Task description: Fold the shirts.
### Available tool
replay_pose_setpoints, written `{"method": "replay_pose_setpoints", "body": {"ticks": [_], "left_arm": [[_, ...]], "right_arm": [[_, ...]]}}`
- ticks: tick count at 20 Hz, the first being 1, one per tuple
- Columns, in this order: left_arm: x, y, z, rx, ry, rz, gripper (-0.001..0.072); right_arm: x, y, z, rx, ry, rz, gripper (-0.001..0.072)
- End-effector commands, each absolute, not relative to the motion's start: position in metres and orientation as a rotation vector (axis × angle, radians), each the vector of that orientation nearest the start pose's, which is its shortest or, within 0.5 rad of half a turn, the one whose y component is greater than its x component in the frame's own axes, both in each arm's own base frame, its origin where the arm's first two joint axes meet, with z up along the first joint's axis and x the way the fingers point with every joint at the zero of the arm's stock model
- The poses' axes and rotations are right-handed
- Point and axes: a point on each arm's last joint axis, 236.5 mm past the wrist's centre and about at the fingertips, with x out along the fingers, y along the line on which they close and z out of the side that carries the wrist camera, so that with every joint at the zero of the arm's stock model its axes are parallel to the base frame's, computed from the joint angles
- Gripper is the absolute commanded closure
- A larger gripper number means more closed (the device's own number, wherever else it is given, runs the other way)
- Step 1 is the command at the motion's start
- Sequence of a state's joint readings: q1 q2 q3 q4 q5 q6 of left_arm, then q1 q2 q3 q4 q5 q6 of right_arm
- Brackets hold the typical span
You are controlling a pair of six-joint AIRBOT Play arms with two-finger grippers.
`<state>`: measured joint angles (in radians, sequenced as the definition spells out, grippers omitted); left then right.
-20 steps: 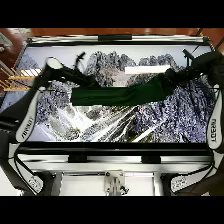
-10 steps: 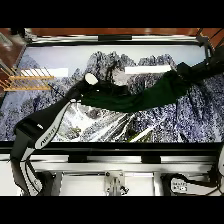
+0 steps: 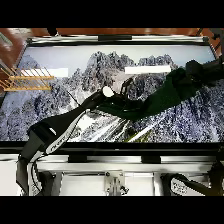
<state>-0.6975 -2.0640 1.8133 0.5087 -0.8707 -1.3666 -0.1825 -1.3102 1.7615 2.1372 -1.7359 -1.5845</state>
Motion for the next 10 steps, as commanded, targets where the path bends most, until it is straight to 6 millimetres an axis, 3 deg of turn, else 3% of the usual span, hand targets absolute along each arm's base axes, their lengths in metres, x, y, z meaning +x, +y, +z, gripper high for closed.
{"method": "replay_pose_setpoints", "body": {"ticks": [1,4,5,8,10], "left_arm": [[0.372,-0.52,-0.021,-0.559,1.247,-1.019,0.0678],[0.415,-0.478,0.001,-0.542,1.176,-0.963,0.0679],[0.428,-0.458,0.012,-0.515,1.152,-0.943,0.0679],[0.443,-0.397,0.043,-0.356,1.118,-0.908,0.0679],[0.455,-0.345,0.066,-0.213,1.083,-0.804,0.0679]], "right_arm": [[0.365,0.057,0.203,0.372,1.185,0.367,0.0636],[0.37,0.048,0.185,0.28,1.22,0.306,0.0637],[0.373,0.055,0.179,0.248,1.23,0.325,0.0637],[0.397,0.094,0.166,0.201,1.197,0.406,0.0636],[0.414,0.124,0.156,0.179,1.169,0.454,0.0636]]}}
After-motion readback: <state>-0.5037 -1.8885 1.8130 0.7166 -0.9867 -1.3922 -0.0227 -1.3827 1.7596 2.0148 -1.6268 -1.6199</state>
